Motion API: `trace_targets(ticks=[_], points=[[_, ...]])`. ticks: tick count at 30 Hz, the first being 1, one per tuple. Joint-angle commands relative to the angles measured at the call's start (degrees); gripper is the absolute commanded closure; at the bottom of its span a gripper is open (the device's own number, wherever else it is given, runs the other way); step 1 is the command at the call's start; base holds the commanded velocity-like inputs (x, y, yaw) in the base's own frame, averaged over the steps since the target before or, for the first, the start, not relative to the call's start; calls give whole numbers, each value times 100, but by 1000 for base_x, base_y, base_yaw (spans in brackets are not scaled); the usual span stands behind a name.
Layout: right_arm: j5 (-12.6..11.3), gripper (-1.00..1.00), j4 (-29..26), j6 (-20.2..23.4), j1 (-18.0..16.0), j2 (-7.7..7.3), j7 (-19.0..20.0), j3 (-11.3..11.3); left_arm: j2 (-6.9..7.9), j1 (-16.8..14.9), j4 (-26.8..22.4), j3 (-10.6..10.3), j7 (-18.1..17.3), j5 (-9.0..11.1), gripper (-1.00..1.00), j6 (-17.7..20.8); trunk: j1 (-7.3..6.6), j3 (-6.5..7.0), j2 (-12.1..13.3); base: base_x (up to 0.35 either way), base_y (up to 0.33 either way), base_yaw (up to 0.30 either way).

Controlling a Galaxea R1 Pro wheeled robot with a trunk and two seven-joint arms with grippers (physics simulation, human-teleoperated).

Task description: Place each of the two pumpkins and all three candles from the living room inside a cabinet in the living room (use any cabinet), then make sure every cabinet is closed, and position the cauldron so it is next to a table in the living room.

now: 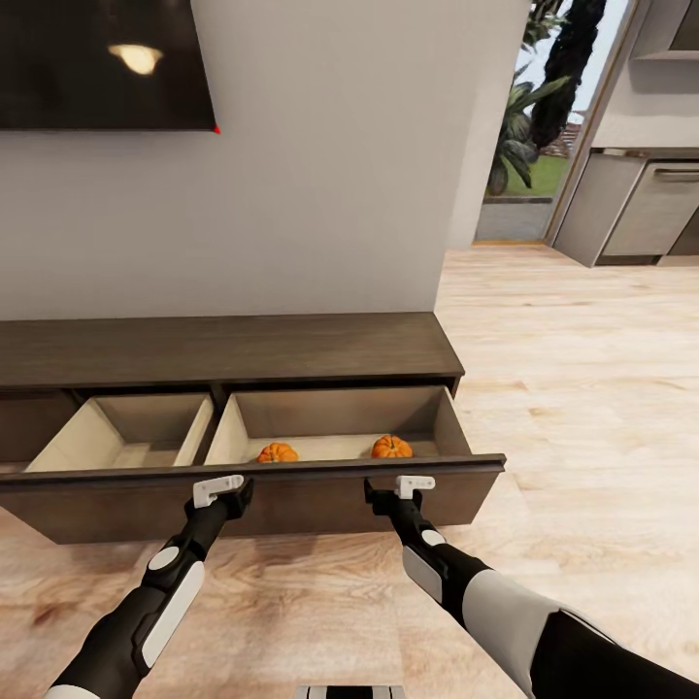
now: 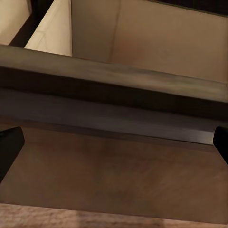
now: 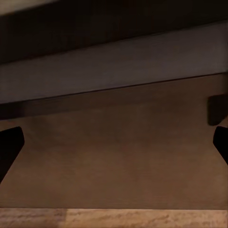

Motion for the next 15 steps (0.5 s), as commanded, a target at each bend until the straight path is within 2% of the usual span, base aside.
trace_targets(ticks=[1,6,10,15], points=[[-34,-100,0,-20,-5,0,-28,49,8,-3,-10,-25,46,47,-100,16,-1,-5,-2,0,0,0],[-34,-100,0,-21,-5,0,-28,49,8,-3,-10,-25,43,40,-100,16,-1,-5,-2,0,0,0],[-34,-100,0,-20,-8,0,-28,49,8,-3,-10,-24,43,46,-100,16,9,-93,-7,0,0,0],[-34,-100,0,-20,-5,0,-28,49,8,-3,-10,-25,42,47,-100,16,9,-93,-7,0,0,0]])
